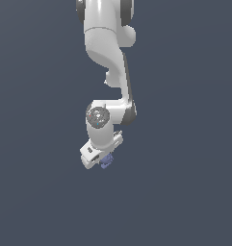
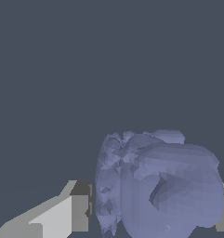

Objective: Pick up the object and move it to a goal position.

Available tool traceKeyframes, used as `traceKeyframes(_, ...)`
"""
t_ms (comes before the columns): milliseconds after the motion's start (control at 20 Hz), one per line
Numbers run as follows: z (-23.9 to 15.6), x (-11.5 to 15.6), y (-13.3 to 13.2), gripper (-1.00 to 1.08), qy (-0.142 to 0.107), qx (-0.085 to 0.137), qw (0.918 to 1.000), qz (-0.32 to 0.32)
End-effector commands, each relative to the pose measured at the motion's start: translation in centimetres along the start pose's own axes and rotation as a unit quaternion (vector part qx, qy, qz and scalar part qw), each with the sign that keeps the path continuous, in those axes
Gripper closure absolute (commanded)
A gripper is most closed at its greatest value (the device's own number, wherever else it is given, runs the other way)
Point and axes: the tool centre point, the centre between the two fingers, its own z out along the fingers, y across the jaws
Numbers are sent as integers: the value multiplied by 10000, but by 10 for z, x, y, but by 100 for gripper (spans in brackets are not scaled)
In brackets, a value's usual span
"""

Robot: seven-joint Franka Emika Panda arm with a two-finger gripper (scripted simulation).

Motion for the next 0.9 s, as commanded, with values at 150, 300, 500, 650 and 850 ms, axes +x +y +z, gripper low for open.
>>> traceKeyframes(150,-8,1,-5,108,0,-1,10000,1)
traceKeyframes(300,-17,3,-13,108,0,-1,10000,1)
traceKeyframes(500,-37,7,-27,108,-2,-2,10000,1)
traceKeyframes(650,-58,11,-42,108,-4,-4,10000,0)
traceKeyframes(850,-93,18,-67,108,-6,-7,10000,-1)
